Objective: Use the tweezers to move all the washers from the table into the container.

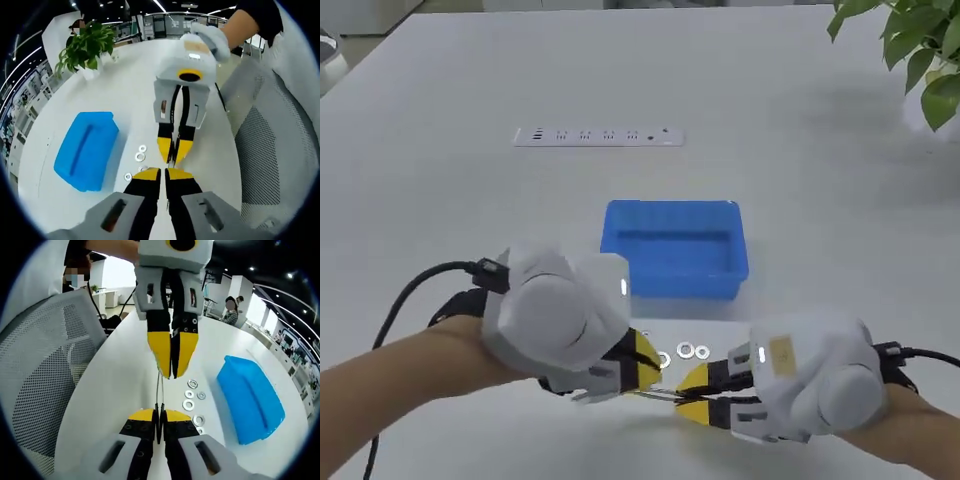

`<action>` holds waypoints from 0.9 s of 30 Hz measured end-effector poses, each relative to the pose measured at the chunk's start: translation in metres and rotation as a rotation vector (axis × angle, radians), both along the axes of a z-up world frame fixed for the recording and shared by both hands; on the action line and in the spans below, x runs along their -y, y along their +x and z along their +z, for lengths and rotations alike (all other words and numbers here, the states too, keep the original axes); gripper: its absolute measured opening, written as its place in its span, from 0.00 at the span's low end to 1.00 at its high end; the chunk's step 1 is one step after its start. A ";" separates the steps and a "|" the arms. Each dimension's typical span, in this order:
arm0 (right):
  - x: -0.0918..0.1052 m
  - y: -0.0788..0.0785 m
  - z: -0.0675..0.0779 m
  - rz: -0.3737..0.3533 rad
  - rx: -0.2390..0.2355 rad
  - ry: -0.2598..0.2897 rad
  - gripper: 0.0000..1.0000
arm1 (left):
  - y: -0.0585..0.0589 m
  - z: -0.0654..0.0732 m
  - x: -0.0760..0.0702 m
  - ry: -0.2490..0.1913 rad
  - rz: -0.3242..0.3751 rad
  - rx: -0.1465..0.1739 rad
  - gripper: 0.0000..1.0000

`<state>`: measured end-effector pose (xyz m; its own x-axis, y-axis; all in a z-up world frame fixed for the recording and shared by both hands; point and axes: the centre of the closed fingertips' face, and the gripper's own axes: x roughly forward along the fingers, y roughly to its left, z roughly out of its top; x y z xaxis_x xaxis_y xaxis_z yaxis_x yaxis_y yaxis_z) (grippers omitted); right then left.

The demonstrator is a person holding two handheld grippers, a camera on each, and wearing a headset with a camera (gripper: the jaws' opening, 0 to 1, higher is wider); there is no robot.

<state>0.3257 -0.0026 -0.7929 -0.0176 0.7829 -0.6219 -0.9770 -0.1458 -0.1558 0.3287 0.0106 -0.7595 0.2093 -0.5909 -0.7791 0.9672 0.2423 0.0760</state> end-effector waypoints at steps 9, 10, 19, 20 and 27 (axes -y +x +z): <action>-0.004 0.003 0.011 -0.006 0.007 0.028 0.06 | -0.005 -0.018 -0.016 0.079 -0.033 -0.012 0.11; -0.004 0.003 0.011 -0.005 0.010 0.024 0.06 | -0.001 -0.015 -0.014 0.066 -0.020 0.008 0.06; 0.000 0.007 0.015 -0.018 0.022 0.030 0.06 | 0.000 0.014 0.003 0.023 -0.050 0.044 0.06; 0.000 0.008 0.015 -0.020 0.023 0.030 0.06 | 0.000 0.016 0.006 0.021 -0.055 0.054 0.06; 0.005 0.013 0.020 -0.040 0.038 0.039 0.06 | 0.007 0.028 0.017 0.008 -0.075 0.122 0.06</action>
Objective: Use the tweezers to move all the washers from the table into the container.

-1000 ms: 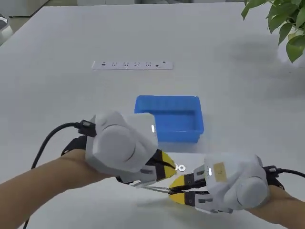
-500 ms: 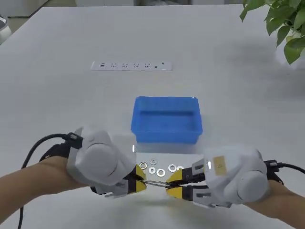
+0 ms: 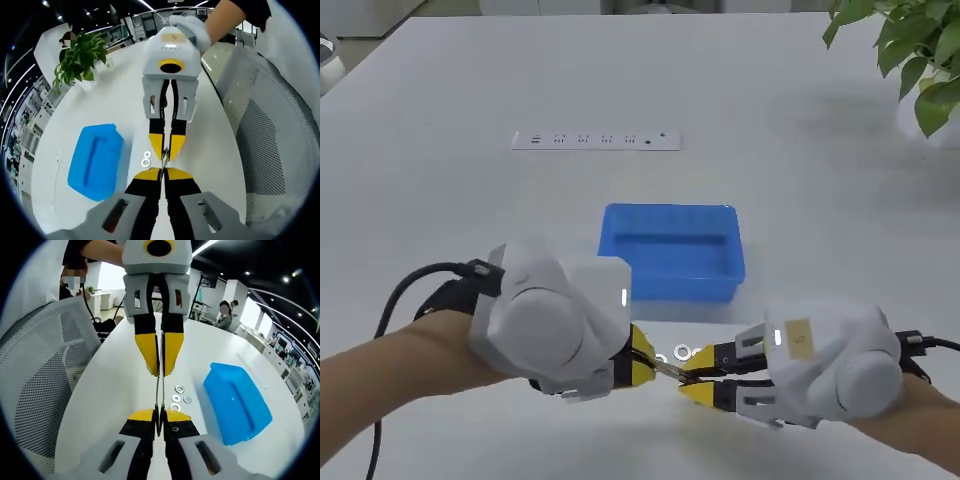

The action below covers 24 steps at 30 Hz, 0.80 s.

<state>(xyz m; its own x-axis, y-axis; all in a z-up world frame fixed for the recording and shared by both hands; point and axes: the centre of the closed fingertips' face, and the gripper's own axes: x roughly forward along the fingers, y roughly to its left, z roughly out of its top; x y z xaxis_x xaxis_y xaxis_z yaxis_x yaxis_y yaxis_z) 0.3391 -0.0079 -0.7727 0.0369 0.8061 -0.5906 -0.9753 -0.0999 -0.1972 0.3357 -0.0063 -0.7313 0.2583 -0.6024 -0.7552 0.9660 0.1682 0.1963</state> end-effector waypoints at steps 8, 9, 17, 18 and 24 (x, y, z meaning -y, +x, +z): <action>0.000 0.003 0.008 -0.039 -0.038 0.060 0.06 | 0.012 0.018 0.012 -0.138 0.032 0.042 0.05; 0.000 0.004 0.007 -0.043 -0.043 0.059 0.06 | 0.012 0.017 0.012 -0.133 0.026 0.048 0.05; 0.000 0.002 0.005 -0.041 -0.054 0.062 0.06 | 0.005 0.016 0.012 -0.159 0.012 0.017 0.10; -0.001 0.002 0.006 -0.047 -0.059 0.073 0.06 | 0.004 0.018 0.013 -0.170 0.002 0.013 0.11; -0.004 0.002 0.009 -0.060 -0.075 0.097 0.06 | 0.001 0.029 0.017 -0.231 0.001 0.018 0.13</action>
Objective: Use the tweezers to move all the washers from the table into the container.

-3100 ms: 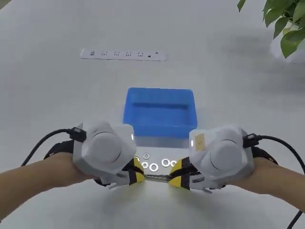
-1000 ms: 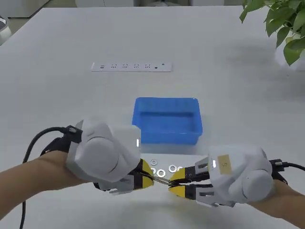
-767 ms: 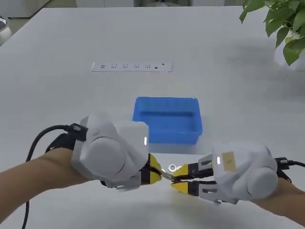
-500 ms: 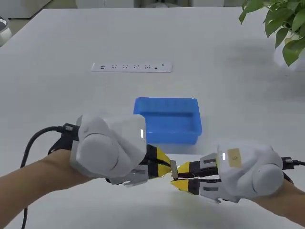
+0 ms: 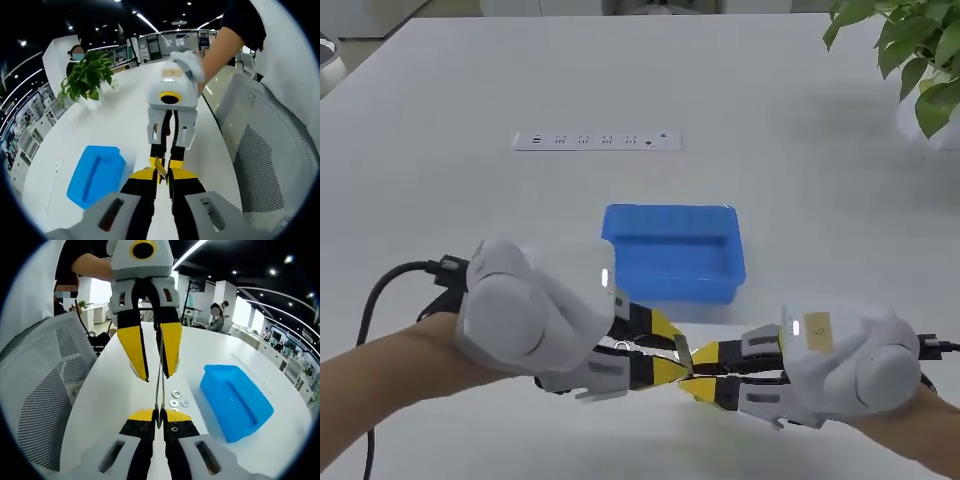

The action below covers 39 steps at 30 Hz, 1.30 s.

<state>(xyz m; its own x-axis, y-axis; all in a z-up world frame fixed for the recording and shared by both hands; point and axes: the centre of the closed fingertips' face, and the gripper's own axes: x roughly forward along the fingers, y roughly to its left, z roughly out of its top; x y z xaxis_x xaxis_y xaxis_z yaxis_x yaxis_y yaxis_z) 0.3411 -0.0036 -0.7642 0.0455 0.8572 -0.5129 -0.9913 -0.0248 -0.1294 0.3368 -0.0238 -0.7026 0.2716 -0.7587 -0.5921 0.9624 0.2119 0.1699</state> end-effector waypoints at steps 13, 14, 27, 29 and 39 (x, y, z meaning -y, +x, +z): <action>-0.001 -0.004 -0.002 0.003 -0.018 0.009 0.07 | 0.000 0.011 0.018 -0.123 -0.004 -0.044 0.06; -0.002 -0.003 -0.002 0.006 -0.012 0.004 0.07 | 0.000 0.010 0.019 -0.124 -0.004 -0.045 0.06; -0.001 -0.008 -0.018 0.049 0.013 -0.076 0.07 | -0.008 -0.004 0.014 -0.107 -0.009 -0.039 0.05; -0.001 -0.009 -0.019 0.047 -0.004 -0.071 0.08 | -0.009 -0.003 0.013 -0.111 -0.008 -0.040 0.05; -0.001 -0.003 -0.015 -0.002 -0.038 -0.063 0.12 | -0.003 0.003 0.005 -0.120 0.024 -0.025 0.05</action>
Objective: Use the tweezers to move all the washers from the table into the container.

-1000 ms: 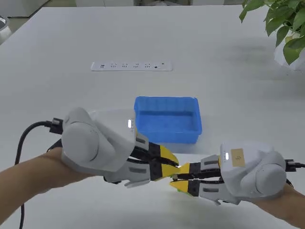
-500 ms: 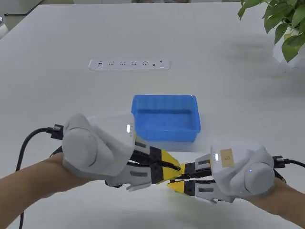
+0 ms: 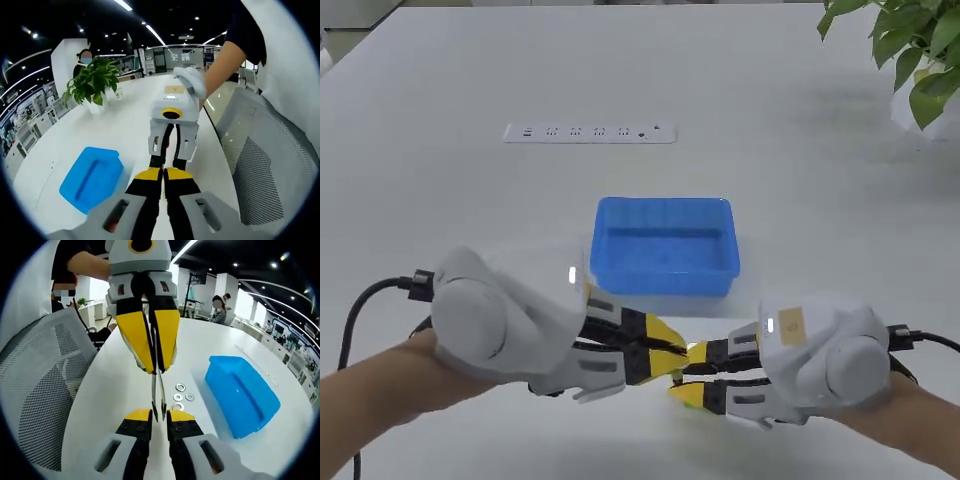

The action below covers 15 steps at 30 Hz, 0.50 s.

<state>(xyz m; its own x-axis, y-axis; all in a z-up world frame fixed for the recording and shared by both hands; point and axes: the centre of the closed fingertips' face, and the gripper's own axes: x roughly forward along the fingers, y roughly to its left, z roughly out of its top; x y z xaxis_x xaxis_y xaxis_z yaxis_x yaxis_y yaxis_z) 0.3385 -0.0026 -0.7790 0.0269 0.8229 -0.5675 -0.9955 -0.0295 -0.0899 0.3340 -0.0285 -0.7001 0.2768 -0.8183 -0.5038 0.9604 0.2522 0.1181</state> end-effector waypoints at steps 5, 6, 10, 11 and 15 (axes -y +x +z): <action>0.009 0.008 0.000 -0.062 0.010 0.001 0.23 | 0.003 0.003 -0.011 0.006 0.016 0.007 0.05; 0.010 0.009 -0.001 -0.068 0.009 0.002 0.23 | 0.004 0.003 -0.014 0.010 0.018 0.010 0.05; 0.020 0.009 -0.005 -0.094 0.003 -0.009 0.25 | 0.010 0.004 -0.024 0.029 0.041 0.025 0.05; 0.021 0.009 -0.006 -0.098 0.003 -0.010 0.26 | 0.011 0.004 -0.025 0.031 0.046 0.027 0.05; 0.024 0.007 -0.007 -0.110 -0.002 -0.008 0.29 | 0.015 0.004 -0.026 0.029 0.051 0.034 0.05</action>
<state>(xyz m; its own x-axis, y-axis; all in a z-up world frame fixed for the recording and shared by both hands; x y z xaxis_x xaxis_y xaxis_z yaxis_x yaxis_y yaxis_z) 0.3451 -0.0262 -0.7861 0.1155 0.8106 -0.5741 -0.9930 0.0792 -0.0879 0.3489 -0.0022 -0.6959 0.3354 -0.7877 -0.5167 0.9416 0.2972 0.1581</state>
